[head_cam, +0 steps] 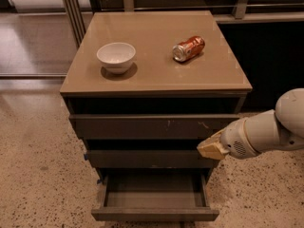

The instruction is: Close bottom drawer

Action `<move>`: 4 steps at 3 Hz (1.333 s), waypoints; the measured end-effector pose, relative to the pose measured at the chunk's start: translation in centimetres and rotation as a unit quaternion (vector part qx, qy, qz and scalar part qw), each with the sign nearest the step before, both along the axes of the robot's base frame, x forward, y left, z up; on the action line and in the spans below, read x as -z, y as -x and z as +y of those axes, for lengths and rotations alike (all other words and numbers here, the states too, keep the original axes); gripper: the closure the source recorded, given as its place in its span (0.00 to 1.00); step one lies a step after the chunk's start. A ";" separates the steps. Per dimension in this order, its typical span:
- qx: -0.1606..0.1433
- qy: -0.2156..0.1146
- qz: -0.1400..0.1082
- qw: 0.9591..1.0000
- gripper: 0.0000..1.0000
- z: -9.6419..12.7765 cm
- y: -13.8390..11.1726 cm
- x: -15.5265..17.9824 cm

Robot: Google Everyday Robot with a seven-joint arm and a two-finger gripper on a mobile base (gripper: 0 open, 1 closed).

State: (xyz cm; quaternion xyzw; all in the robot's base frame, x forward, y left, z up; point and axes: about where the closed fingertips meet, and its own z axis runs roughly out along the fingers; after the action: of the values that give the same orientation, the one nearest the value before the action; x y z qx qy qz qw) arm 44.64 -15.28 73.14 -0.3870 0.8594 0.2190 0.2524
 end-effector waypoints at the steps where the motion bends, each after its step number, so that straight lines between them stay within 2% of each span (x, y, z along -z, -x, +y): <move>1: 0.000 0.000 0.000 1.000 1.00 0.0 0.0 0.0; 2: 0.013 -0.004 -0.010 1.000 1.00 0.1 0.2 1.4; 3: 0.036 -0.027 -0.018 0.999 1.00 1.5 3.1 5.4; 4: 0.061 -0.057 0.006 0.997 1.00 4.3 8.2 12.3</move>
Offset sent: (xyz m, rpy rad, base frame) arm -0.0061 -0.0010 -0.0404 0.0232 -0.0561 -0.0807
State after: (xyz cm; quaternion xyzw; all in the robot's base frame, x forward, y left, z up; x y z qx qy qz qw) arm 36.45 -11.02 60.80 -0.3180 0.8689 0.2537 0.2819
